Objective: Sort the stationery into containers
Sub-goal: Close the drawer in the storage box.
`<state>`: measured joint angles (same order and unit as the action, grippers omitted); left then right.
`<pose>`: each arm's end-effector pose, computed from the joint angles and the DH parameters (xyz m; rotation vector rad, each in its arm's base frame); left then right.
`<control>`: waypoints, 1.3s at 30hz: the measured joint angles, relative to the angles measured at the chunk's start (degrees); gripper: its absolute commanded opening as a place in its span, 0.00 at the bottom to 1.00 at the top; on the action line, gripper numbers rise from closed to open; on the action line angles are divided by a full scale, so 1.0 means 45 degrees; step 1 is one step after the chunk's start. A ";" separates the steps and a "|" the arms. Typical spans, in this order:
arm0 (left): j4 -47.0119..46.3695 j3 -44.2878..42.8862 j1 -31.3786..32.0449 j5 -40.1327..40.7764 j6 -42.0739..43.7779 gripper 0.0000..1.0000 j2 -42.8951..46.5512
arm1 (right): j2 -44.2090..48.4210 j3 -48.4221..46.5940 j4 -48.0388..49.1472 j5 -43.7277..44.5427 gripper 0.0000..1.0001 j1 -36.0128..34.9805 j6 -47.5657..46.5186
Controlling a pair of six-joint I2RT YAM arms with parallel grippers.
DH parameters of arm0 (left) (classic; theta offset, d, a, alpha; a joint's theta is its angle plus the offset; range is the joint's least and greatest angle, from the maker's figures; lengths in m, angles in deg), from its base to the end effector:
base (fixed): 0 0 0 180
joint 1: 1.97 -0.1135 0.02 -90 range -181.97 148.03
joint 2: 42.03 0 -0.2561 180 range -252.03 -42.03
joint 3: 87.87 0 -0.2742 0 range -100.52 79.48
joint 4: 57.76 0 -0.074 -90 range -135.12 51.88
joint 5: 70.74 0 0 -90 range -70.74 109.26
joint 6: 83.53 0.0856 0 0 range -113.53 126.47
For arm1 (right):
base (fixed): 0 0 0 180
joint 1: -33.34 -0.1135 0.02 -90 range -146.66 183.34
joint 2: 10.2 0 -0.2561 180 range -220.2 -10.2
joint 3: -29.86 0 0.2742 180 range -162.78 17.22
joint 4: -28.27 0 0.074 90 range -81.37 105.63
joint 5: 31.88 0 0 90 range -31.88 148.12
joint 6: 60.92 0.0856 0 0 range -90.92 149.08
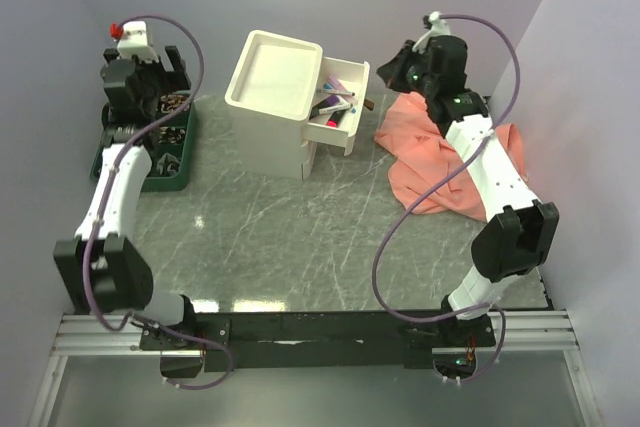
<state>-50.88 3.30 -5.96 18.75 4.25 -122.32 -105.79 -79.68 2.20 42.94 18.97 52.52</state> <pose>0.4066 0.0276 0.4113 -0.0765 1.5400 0.0177 0.4441 0.1369 0.4016 -0.0515 1.8301 0.7060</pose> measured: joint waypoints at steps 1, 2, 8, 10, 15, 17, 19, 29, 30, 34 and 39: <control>-0.0073 -0.0301 -0.0131 -0.0228 -0.0175 0.92 -0.0466 | 0.0058 0.0034 0.0039 0.0117 0.00 0.0233 -0.0034; -0.0121 -0.0690 -0.0262 -0.0505 -0.0408 0.91 -0.0957 | 0.0073 0.0053 0.0053 0.0233 0.00 0.0471 -0.0087; -0.0170 -0.2803 -0.0719 -0.2584 -0.1622 0.86 -0.3628 | -0.0408 0.0636 -0.0039 0.0617 0.00 0.0767 -0.0495; -0.0199 -0.3264 -0.0729 -0.3453 -0.1919 0.87 -0.4250 | -0.0593 0.0879 -0.0141 0.0719 0.00 0.0738 -0.0636; -0.0359 -0.3609 -0.0724 -0.5464 -0.2492 0.90 -0.5236 | -0.1297 0.1025 -0.0471 0.0981 0.00 0.0641 -0.0986; -0.0423 -0.3628 -0.0724 -0.6071 -0.2749 0.90 -0.5532 | -0.1622 0.1025 -0.0559 0.1044 0.00 0.0641 -0.1098; -0.0442 -0.3628 -0.0724 -0.6460 -0.3002 0.91 -0.5799 | -0.1957 0.0967 -0.0583 0.1073 0.00 0.0588 -0.1156; -0.0466 -0.3623 -0.0656 -0.6931 -0.3245 0.91 -0.6125 | -0.3619 -0.0345 -0.0981 0.1200 0.00 -0.0272 -0.1277; -0.0466 -0.3623 -0.0631 -0.6965 -0.3245 0.91 -0.6130 | -0.3779 -0.0568 -0.1141 0.1282 0.00 -0.0413 -0.1287; -0.0457 -0.3623 -0.0461 -0.7208 -0.3215 0.91 -0.6222 | -0.4235 -0.1331 -0.1345 0.1559 0.00 -0.0709 -0.1253; -0.0078 -0.3628 -0.0442 -0.7121 -0.3104 0.91 -0.6630 | -0.4614 -0.2093 -0.1860 0.1987 0.00 -0.1180 -0.1146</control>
<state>-51.23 -13.02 -7.94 -13.29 -9.72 -152.15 -126.56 -89.10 -6.17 51.88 13.66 47.36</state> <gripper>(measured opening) 0.905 0.007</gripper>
